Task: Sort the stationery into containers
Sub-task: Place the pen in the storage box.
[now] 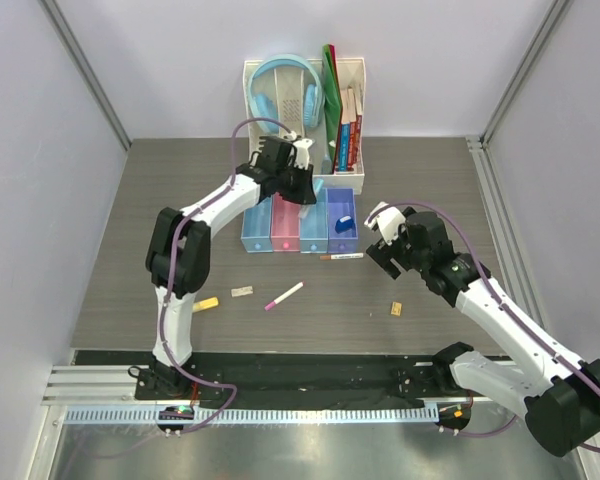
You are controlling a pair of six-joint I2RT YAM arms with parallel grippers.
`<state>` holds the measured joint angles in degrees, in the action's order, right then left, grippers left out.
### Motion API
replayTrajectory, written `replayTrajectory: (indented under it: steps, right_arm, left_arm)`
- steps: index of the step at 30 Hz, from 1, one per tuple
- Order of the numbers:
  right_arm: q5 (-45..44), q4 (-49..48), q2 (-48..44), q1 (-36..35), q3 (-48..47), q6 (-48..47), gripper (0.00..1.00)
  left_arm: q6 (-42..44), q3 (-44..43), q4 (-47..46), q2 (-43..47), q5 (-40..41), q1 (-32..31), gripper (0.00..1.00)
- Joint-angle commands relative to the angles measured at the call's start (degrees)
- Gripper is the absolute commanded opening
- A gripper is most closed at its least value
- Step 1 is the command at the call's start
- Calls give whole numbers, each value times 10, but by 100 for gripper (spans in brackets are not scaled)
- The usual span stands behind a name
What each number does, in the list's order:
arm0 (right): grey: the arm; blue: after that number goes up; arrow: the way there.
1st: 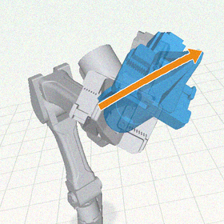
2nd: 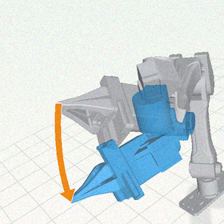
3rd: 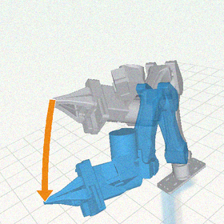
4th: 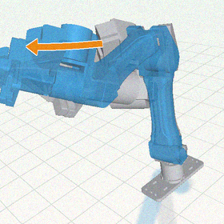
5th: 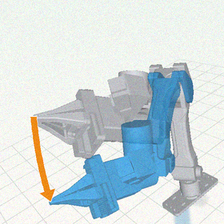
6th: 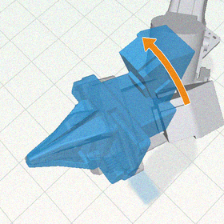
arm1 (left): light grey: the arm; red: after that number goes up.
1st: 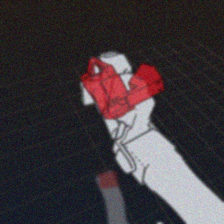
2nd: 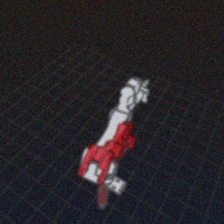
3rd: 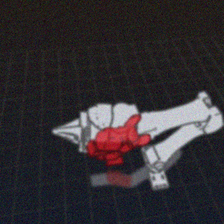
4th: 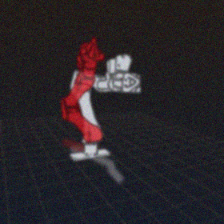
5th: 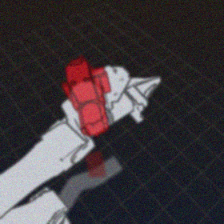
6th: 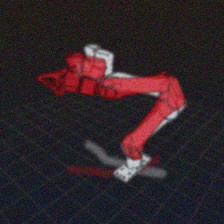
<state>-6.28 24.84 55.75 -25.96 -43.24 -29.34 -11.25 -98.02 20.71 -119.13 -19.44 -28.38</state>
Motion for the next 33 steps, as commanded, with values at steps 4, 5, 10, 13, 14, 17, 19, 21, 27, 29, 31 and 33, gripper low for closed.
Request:
replayTrajectory:
  steps: [4,5,10,13,14,17,19,21,27,29,31,33]
  right_arm:
    - [9,-28,-6,1,4,10,91]
    - [10,-29,-7,2,4,9,91]
    - [13,-30,-15,3,8,9,91]
    - [13,-30,-20,3,11,8,91]
    - [13,-30,-20,3,11,8,91]
    - [14,-30,-24,3,11,8,91]
    - [16,-29,-27,2,12,10,91]
    - [18,-29,-32,2,13,10,91]
    - [19,-29,-35,2,18,10,91]
    - [19,-28,-36,3,18,10,92]
    - [19,-27,-41,3,19,10,92]
    - [20,-26,-43,3,20,10,92]
  left_arm:
    - [-26,-27,1,-9,-2,-6,0]
    - [-26,-25,3,-9,-3,-7,0]
    - [-37,-10,7,-6,-5,-11,0]
    - [-44,5,7,0,-11,-14,0]
    - [-46,14,6,6,-10,-15,0]
    - [-48,33,8,18,-11,-19,0]
    - [-50,41,8,23,-10,-22,0]
    - [-47,51,8,30,-10,-24,0]
    - [-43,42,7,37,-5,-26,18]
    - [-41,34,6,41,-9,-26,34]
    - [-39,31,5,45,-8,-26,43]
    - [-37,26,4,49,-8,-26,49]
